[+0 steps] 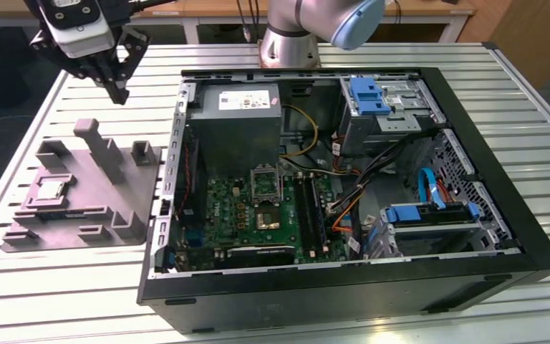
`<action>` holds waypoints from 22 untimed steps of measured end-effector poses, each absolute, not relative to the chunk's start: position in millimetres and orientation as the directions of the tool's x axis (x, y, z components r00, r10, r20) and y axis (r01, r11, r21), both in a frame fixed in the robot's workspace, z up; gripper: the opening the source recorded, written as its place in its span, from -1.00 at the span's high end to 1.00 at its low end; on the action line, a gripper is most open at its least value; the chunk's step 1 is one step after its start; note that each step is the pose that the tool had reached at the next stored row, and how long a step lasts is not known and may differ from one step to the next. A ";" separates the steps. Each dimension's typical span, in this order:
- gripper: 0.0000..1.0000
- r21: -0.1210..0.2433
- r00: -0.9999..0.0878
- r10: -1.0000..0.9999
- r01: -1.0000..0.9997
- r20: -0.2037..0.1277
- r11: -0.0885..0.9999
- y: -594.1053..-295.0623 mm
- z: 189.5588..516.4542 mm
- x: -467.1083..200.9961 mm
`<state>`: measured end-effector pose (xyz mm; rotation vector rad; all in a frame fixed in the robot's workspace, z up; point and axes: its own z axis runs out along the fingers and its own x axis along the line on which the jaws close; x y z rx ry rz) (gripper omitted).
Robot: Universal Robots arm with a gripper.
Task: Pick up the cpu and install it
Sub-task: 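Reach for the cpu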
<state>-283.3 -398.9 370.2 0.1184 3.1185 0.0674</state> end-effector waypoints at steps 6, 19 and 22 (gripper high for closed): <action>0.79 0.044 -0.997 0.076 0.075 -0.018 0.996 -398.9 369.7 -286.4; 0.79 0.044 -0.997 0.076 0.075 -0.017 0.996 -398.9 369.3 -292.1; 0.79 0.044 -0.997 0.076 0.075 -0.017 0.996 -398.9 369.3 -294.5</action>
